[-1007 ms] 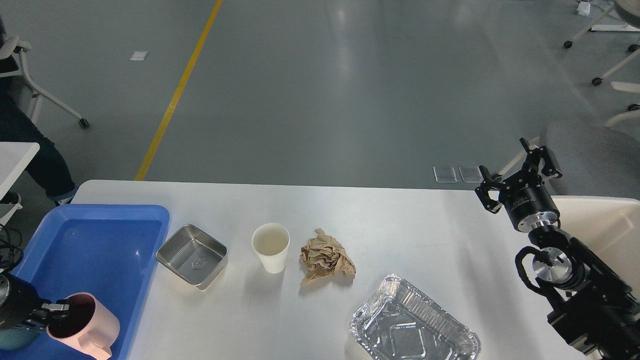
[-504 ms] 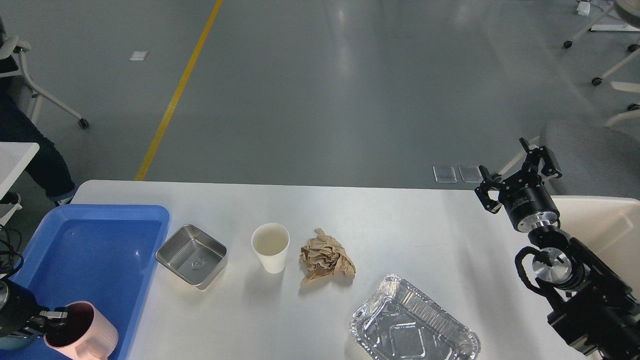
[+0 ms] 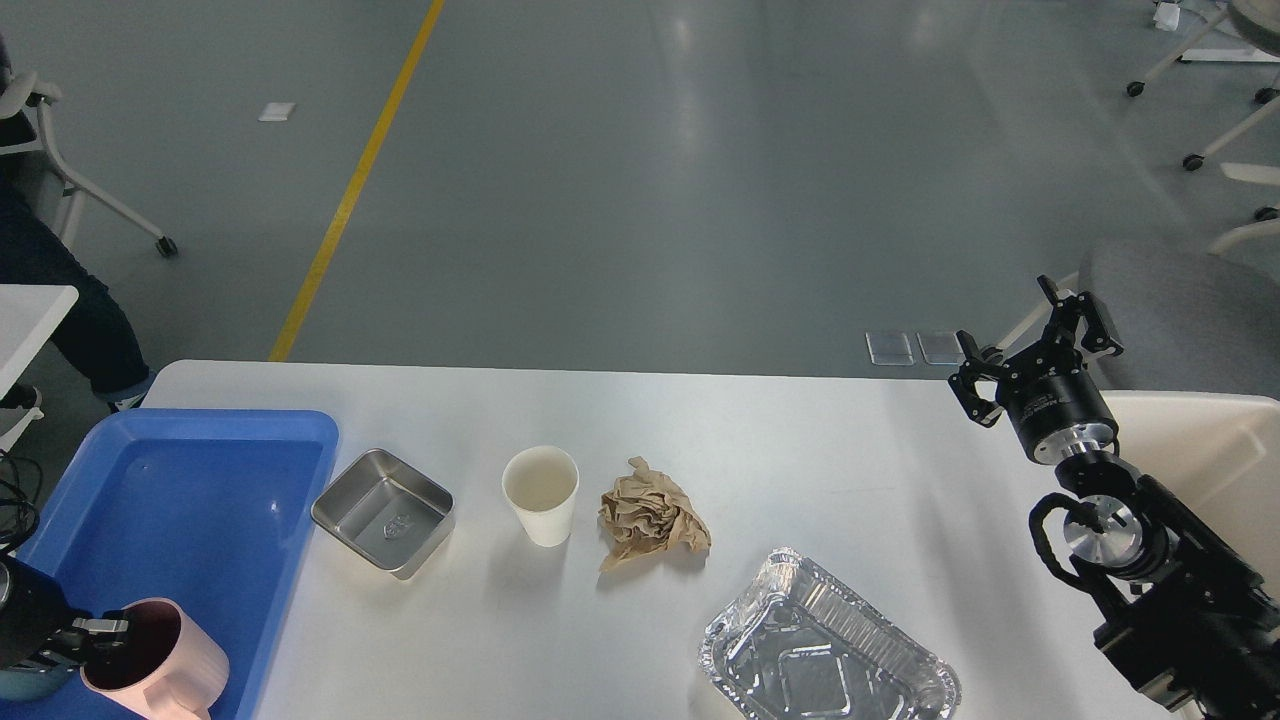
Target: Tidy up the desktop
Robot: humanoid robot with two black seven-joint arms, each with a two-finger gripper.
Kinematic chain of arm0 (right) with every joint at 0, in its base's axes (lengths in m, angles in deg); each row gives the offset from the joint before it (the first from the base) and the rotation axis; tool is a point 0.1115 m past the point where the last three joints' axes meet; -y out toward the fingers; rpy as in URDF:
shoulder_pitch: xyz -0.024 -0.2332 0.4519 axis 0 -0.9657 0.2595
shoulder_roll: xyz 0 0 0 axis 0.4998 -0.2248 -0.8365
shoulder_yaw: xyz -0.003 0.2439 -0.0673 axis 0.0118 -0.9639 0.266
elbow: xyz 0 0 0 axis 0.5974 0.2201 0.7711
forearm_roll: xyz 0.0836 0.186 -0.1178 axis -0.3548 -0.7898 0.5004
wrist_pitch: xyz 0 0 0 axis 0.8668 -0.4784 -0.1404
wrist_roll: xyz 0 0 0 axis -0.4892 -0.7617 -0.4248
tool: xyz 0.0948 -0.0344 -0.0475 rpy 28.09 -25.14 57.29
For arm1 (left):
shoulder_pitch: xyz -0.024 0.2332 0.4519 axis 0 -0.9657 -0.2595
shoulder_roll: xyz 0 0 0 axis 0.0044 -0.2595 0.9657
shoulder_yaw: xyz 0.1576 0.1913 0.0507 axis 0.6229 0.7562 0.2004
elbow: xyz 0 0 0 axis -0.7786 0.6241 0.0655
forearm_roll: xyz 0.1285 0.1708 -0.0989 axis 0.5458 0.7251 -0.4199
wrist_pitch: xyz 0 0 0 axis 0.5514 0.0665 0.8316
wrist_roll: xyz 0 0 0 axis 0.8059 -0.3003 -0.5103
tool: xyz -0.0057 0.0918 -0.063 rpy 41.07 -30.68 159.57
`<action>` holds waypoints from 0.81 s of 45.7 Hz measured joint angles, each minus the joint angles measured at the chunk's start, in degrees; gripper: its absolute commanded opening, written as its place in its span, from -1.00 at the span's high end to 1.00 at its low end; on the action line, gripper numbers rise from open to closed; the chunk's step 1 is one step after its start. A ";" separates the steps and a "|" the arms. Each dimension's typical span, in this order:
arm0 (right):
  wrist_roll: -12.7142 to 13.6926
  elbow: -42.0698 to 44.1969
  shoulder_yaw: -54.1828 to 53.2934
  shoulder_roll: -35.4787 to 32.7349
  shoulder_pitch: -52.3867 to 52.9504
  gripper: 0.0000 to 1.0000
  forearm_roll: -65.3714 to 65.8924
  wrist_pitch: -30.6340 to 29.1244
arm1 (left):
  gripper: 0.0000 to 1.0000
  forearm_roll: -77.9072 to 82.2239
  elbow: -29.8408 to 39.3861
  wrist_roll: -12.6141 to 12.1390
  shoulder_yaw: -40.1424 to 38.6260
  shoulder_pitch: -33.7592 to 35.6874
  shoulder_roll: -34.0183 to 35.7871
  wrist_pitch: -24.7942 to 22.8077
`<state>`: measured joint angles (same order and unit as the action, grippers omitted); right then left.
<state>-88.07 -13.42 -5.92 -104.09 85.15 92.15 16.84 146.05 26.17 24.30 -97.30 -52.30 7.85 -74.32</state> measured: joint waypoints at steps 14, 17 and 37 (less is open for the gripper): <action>0.00 0.08 0.01 0.01 0.00 -1.00 0.00 0.07 | -0.94 0.08 -1.33 -0.05 -0.07 0.11 0.01 0.25; 0.00 0.08 0.07 0.01 0.00 -1.00 0.00 0.08 | -0.94 0.09 -1.47 -0.05 -0.14 0.19 0.01 0.27; 0.00 0.00 0.05 0.01 0.00 -1.00 0.00 0.08 | -0.94 -0.53 -0.63 3.32 -3.15 1.87 2.50 -6.37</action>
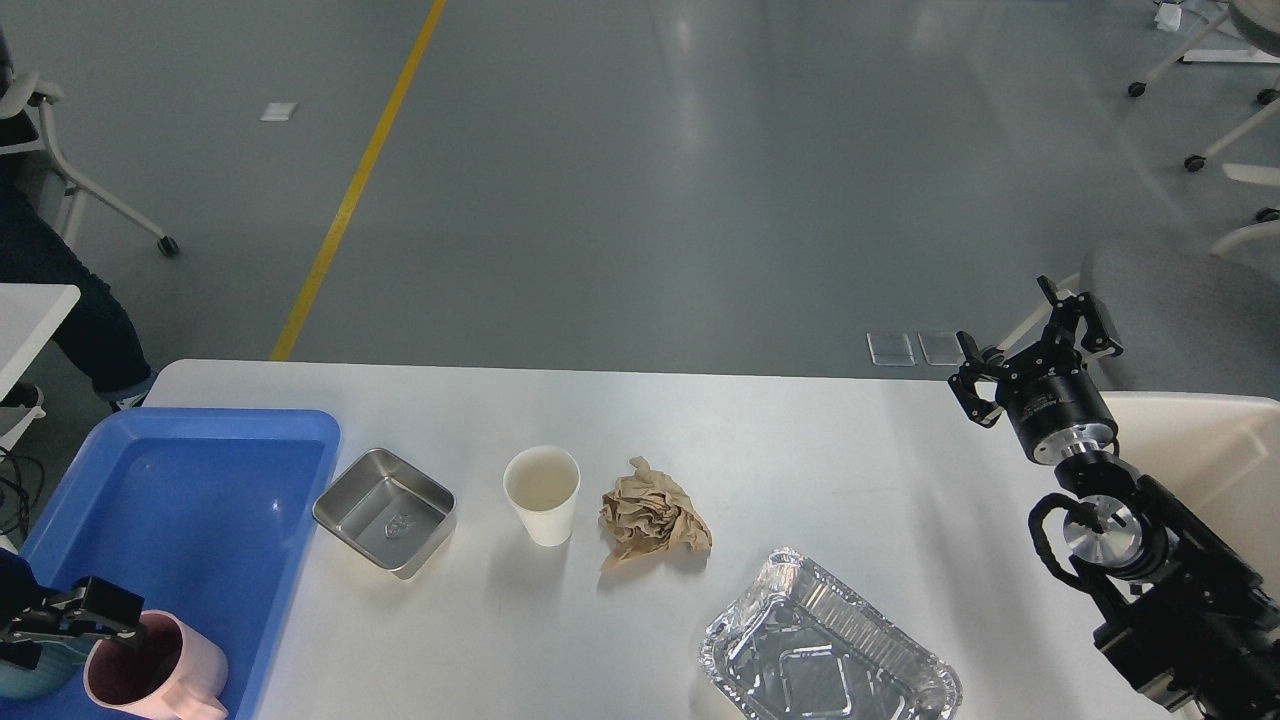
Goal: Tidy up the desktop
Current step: 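Open the left gripper and withdraw it from the cup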
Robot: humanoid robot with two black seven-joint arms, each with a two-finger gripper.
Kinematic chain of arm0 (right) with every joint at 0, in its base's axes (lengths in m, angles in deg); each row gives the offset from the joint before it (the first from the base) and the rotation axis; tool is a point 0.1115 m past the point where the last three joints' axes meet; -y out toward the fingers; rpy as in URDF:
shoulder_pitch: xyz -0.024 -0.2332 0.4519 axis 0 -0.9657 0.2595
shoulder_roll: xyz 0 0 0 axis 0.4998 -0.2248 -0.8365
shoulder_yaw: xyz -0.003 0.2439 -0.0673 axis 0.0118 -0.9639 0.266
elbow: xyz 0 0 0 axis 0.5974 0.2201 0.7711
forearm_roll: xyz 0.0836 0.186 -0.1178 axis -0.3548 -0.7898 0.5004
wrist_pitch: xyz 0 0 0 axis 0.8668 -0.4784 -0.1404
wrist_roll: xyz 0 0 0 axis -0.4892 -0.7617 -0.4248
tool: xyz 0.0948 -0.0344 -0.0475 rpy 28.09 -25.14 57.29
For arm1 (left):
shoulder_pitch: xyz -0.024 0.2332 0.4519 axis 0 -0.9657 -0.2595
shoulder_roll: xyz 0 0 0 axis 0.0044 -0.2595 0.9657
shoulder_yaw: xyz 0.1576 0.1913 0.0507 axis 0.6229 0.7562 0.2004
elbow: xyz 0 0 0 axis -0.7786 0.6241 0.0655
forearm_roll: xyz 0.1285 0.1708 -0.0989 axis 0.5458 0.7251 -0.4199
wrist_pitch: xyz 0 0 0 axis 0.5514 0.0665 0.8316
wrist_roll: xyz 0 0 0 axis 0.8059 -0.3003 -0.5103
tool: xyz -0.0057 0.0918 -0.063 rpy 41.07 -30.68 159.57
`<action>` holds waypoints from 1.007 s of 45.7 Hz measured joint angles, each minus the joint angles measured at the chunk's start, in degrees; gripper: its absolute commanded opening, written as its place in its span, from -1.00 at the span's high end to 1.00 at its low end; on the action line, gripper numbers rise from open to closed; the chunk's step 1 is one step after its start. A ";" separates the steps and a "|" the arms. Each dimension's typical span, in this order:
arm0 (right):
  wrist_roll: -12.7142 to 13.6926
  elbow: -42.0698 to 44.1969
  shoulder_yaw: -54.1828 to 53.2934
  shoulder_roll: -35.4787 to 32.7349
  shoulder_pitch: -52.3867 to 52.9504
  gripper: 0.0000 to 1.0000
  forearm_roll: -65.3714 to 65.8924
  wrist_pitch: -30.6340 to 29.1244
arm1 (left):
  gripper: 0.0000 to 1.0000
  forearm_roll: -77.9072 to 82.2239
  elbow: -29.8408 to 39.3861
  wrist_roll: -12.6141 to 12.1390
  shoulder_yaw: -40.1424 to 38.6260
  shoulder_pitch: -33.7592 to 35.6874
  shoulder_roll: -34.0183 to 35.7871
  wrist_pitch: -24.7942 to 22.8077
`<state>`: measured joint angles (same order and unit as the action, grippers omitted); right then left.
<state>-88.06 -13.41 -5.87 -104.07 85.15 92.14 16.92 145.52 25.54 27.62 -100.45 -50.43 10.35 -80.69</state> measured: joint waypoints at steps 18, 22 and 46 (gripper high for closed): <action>0.01 0.01 0.01 -0.09 0.00 -1.00 0.00 0.00 | -0.94 -1.26 0.03 0.61 -4.83 0.52 -0.27 -0.20; 0.01 0.04 0.02 -0.09 0.00 -1.00 0.00 0.00 | -0.94 -3.28 -0.26 0.45 -6.75 0.92 -0.45 -0.20; 0.01 0.09 0.31 -0.02 0.14 -1.00 0.13 0.24 | -0.95 -13.12 -1.34 13.12 -26.65 1.75 -4.96 13.38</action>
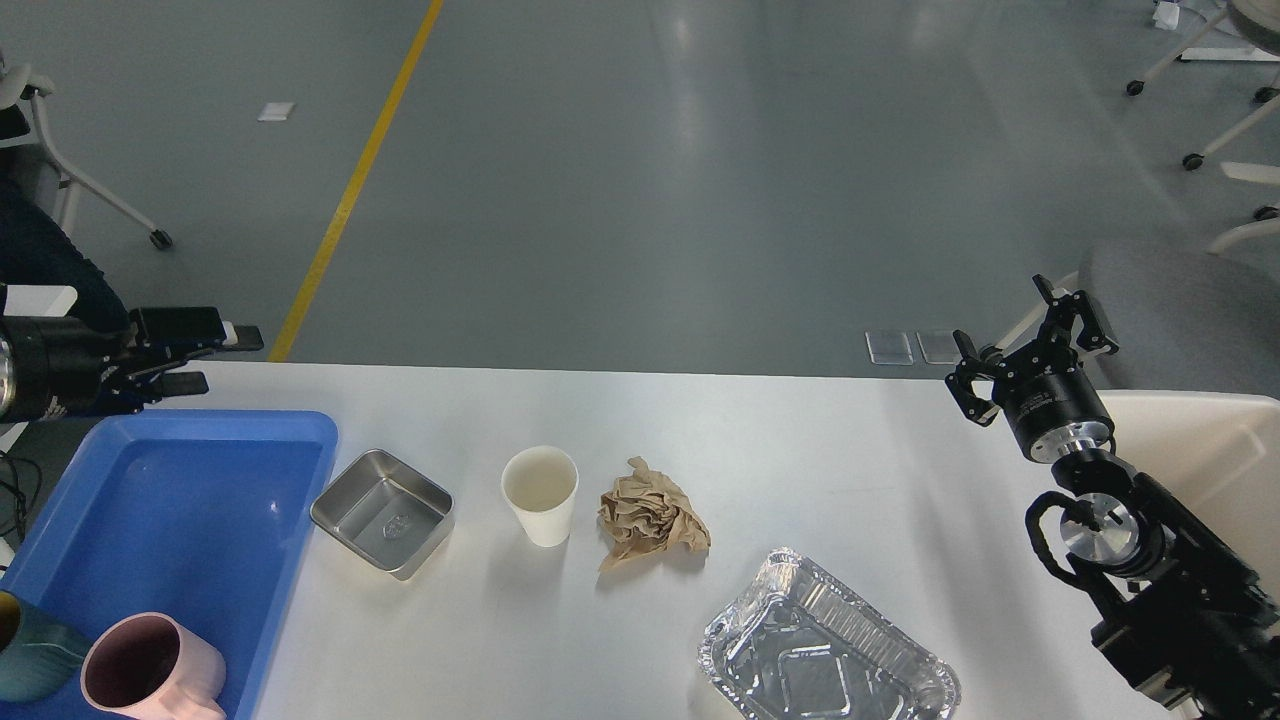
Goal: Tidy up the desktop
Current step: 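Open the left gripper and withdraw it from the cup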
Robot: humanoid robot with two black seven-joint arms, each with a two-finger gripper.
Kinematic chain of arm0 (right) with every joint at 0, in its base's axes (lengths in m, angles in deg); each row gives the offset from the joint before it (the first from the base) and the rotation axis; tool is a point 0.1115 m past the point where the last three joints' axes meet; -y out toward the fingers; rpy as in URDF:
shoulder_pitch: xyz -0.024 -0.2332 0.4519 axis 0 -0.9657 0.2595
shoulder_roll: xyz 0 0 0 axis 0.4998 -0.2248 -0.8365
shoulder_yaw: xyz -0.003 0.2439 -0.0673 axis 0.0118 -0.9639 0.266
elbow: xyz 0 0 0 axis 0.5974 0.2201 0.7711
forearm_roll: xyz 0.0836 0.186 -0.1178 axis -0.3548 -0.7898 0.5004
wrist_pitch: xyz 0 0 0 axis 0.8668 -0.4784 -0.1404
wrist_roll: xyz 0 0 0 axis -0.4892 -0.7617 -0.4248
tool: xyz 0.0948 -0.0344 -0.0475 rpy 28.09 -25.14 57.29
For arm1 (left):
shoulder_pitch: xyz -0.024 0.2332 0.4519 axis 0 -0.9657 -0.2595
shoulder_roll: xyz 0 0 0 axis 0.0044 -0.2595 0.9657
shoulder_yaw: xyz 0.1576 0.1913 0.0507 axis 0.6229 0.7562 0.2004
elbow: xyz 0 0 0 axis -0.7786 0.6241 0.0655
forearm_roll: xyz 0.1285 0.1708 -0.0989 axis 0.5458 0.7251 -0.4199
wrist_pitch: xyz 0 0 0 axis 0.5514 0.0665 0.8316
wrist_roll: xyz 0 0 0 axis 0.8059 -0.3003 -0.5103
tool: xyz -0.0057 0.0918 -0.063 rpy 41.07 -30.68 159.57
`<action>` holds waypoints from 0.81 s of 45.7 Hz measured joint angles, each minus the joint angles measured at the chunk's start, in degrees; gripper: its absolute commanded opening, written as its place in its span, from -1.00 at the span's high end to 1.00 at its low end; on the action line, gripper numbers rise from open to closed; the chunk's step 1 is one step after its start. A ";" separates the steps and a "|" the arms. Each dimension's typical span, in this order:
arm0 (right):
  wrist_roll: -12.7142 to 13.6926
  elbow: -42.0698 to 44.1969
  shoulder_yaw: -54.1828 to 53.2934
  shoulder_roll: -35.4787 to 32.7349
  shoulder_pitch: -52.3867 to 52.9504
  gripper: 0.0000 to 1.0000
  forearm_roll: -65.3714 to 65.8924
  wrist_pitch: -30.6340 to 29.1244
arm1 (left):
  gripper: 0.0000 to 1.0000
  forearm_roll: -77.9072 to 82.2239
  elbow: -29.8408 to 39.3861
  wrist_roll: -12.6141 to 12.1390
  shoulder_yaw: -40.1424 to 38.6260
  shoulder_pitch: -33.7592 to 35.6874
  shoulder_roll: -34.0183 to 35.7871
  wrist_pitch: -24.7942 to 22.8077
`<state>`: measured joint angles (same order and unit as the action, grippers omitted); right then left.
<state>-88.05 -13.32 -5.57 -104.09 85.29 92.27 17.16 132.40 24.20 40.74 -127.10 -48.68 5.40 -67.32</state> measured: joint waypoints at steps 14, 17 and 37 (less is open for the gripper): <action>0.00 0.00 0.03 0.37 -0.13 -1.00 -0.01 -0.06 | -0.95 -9.72 2.39 2.96 -2.59 -7.05 1.07 9.97; 0.00 0.00 0.07 0.37 -0.11 -1.00 0.04 -0.06 | -0.95 -9.15 4.46 2.75 -1.88 -9.76 2.18 10.14; 0.02 0.18 0.10 0.34 0.33 -1.00 0.05 -0.06 | -0.95 -4.28 21.61 2.62 6.34 -14.87 27.61 8.74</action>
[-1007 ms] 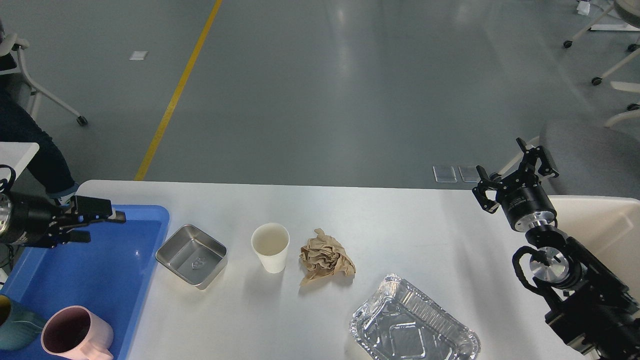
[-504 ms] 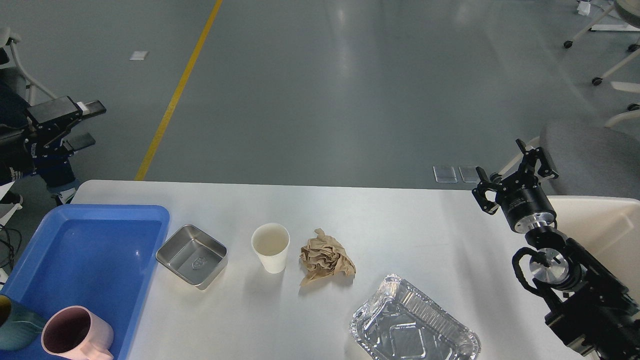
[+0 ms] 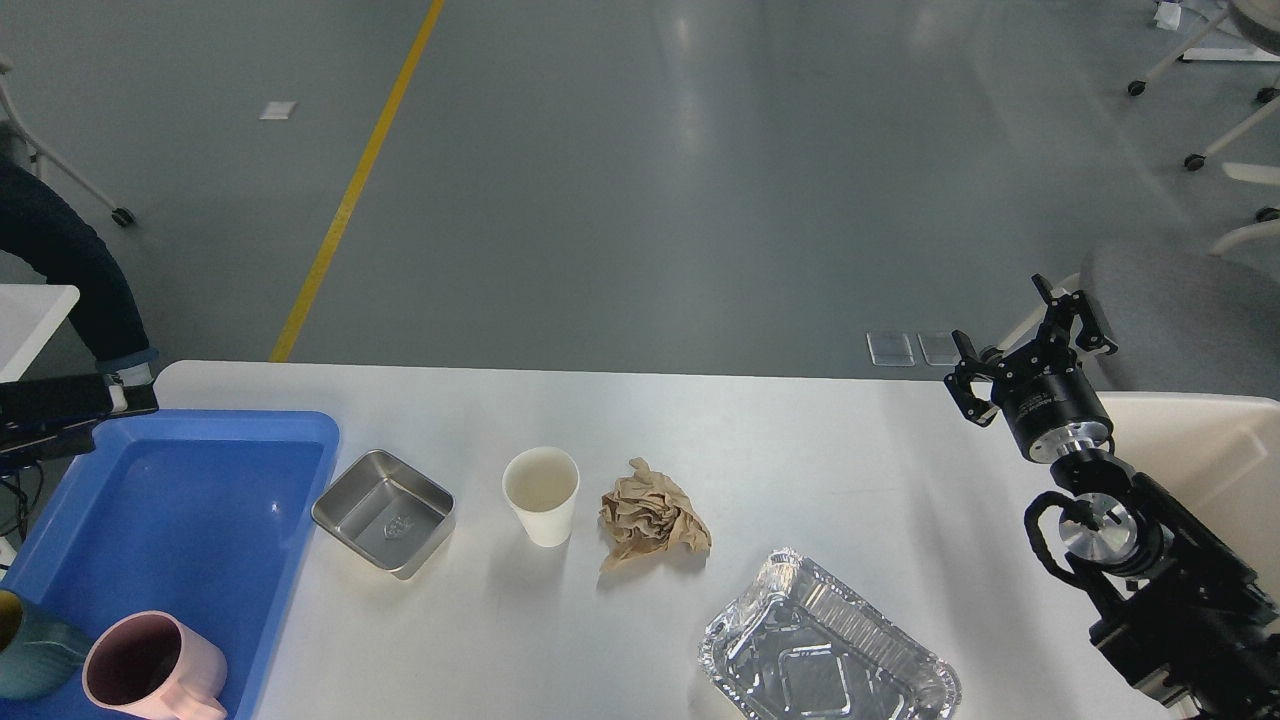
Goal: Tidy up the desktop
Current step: 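Open the left gripper and withdraw it from the cup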
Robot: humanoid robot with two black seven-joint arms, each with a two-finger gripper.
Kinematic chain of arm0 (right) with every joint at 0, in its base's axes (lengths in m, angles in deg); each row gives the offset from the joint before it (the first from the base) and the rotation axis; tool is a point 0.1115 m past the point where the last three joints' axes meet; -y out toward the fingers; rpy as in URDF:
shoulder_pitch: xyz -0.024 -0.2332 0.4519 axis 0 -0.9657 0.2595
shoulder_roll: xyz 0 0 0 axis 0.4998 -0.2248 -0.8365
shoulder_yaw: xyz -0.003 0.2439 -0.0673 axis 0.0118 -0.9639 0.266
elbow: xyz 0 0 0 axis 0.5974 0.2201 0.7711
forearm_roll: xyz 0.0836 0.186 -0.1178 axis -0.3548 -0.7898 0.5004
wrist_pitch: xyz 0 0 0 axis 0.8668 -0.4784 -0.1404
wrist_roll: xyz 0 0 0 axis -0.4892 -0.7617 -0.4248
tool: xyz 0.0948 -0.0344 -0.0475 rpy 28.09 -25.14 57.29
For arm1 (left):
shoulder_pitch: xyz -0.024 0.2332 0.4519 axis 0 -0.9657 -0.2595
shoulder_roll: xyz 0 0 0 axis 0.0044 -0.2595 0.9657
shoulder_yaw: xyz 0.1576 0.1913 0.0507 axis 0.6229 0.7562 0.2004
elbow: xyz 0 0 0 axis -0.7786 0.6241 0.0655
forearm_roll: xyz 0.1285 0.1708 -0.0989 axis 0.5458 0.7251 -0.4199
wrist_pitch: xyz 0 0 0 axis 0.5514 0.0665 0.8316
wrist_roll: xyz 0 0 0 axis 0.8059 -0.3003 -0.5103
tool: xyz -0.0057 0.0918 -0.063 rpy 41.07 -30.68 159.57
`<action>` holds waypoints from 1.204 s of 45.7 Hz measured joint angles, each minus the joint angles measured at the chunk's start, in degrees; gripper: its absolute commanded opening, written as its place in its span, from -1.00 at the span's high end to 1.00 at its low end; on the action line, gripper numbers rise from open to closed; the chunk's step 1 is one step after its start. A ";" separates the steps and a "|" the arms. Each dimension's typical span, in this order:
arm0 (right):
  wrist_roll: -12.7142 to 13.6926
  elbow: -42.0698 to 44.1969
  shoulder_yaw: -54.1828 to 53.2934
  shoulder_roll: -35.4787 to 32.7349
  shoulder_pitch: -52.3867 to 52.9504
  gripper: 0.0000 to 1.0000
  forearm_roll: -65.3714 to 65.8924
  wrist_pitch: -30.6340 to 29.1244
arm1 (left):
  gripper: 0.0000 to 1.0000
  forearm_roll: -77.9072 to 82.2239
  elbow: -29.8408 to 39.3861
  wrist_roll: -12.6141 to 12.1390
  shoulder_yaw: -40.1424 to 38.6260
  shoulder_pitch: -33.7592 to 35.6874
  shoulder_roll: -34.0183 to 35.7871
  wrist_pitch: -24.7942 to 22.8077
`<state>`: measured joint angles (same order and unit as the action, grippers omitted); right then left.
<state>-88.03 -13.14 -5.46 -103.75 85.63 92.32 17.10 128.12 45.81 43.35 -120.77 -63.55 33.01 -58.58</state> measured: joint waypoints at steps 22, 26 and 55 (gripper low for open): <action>0.00 -0.10 -0.02 -0.07 0.12 -1.00 0.00 -0.01 | -0.95 -0.61 2.06 5.99 0.80 2.59 20.13 -9.36; 0.00 -0.10 -0.02 -0.02 0.09 -1.00 0.00 -0.04 | -0.95 -0.69 1.48 6.40 0.98 2.76 20.82 -9.64; -0.01 -0.12 -0.02 0.03 -0.11 -1.00 0.00 -0.30 | -0.95 1.24 -8.95 -13.34 0.08 6.63 -6.54 -3.26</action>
<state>-88.04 -13.26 -5.48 -103.72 85.52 92.32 16.80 129.36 36.87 30.02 -120.69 -56.92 26.47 -61.84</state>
